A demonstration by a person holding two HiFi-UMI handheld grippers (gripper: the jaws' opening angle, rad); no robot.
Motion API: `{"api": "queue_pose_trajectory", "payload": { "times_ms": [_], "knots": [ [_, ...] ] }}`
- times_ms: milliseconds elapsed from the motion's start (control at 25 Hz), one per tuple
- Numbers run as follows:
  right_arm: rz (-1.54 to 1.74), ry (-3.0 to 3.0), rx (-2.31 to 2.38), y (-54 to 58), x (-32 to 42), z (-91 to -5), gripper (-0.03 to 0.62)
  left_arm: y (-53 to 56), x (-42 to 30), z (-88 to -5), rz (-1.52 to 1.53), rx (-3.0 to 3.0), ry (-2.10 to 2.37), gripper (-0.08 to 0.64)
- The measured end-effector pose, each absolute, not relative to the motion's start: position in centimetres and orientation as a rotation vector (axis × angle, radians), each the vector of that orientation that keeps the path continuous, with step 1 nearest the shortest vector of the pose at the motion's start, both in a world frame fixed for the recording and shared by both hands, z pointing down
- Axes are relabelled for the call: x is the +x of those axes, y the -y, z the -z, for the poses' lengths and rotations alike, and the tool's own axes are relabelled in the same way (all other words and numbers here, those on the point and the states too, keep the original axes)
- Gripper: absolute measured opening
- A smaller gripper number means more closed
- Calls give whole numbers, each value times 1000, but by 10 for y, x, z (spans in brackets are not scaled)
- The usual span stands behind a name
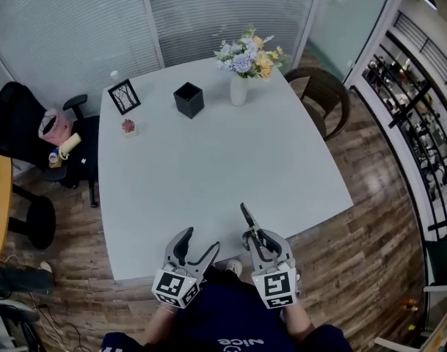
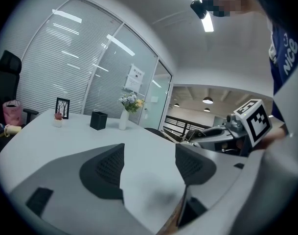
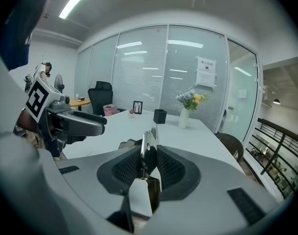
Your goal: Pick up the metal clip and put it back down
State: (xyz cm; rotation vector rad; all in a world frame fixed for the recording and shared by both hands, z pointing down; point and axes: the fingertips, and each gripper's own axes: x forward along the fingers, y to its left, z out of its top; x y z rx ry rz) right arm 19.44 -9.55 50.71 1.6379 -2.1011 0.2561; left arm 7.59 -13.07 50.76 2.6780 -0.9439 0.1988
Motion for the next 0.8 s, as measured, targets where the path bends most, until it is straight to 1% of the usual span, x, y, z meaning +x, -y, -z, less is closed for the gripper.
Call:
{"api": "queue_pose_trajectory", "payload": {
  "times_ms": [240,520,800],
  "knots": [
    [-227,2194,1522,104,177,-511,104,123,57,-509,-210,2612,1087,319],
    [-158,2296,1358,123,145,-517,104,117,19,-521,-228,2485,1266,319],
    [-125,2339,1252,146,122,-521,104,120,1,-523,-202,2439,1350,319]
  ]
}}
